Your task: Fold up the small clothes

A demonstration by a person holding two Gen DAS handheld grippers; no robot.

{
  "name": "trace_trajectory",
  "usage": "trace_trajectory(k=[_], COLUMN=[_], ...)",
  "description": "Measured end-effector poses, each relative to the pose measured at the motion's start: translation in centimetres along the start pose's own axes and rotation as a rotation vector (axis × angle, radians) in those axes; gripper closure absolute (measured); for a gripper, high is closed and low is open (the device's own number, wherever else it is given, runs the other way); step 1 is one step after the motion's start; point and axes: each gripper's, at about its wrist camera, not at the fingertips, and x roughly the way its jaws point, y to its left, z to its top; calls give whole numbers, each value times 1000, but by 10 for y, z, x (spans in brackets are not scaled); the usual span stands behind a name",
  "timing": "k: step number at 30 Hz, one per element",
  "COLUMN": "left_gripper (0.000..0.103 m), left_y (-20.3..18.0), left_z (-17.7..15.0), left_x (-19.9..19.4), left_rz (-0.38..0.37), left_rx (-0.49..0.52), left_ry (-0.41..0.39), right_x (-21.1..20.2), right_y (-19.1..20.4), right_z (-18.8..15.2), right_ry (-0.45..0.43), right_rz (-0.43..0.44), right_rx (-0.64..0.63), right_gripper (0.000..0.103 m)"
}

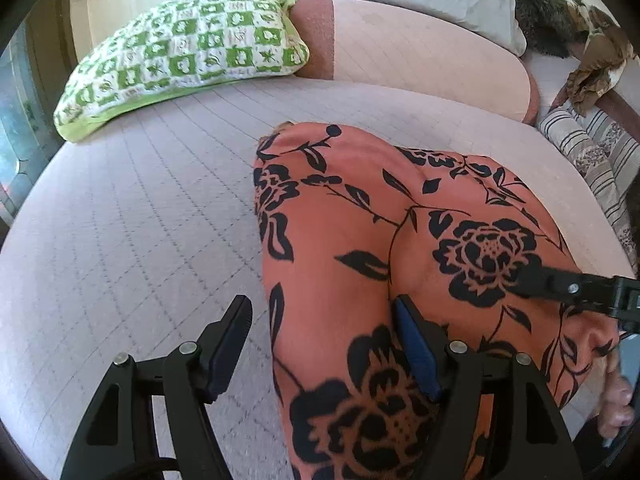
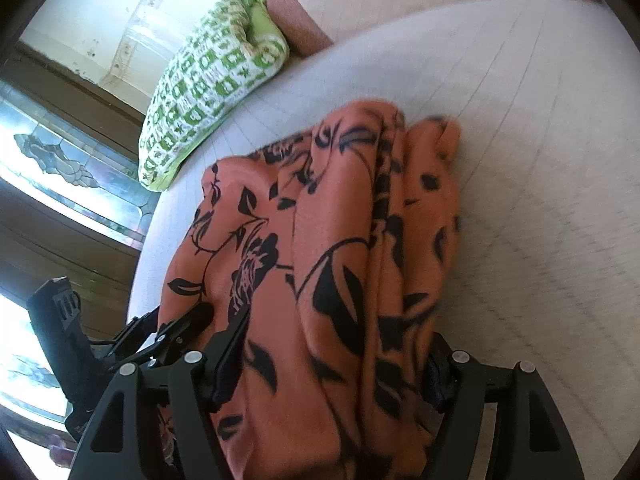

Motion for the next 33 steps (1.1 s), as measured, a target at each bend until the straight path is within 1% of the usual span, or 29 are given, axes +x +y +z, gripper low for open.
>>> trace_trajectory(k=[4,7,10,13,16,18,20,22,23,24,25,26,30,33], left_gripper=[29,29,29,29,29,29,29,28,27,24,24,23,23,23], left_y=[0,2,2,3,5,4,5,6,7,8,9,10,11,8], left_z=[-8,-15,-24,-30,-33,-37,-39,-41,-42,-43,-44,-45,-49,-54], left_x=[-10,-17,-27,-34,-39,-42,-43,-44,-43,-42,-40,-40,-48,-58], left_rz=[11,15,27,33,35,41,45,45,46,47,51,51,54,71], left_rx=[-20,-29,-22,-28,-38,-35,-31,-31,-32,-33,-37,-42,-42,-31], left_ry=[-9,-15,-27,-31,-31,-35,-37,-36,-34,-30,-23,-21,-33,-53], right_x=[-27,-42,-56,-72,-81,-81,-78,-67,-57,-45,-33,-29,-36,-48], right_y=[11,13,10,15,21,28,36,42,42,41,38,35,32,37], right_z=[-10,-17,-26,-38,-47,-51,-58,-63,-65,-67,-68,-69,-67,-68], right_ry=[-74,-118,-167,-242,-288,-301,-296,-254,-214,-164,-109,-95,-102,-140], right_rz=[-108,-162,-187,-218,-215,-209,-214,-246,-281,-321,-346,-340,-313,-300], right_rx=[-98,-127,-127,-152,-170,-195,-227,-253,-266,-277,-280,-270,-238,-248], right_gripper=[29,29,29,29,30,32,32,34,36,37,37,37,37,37])
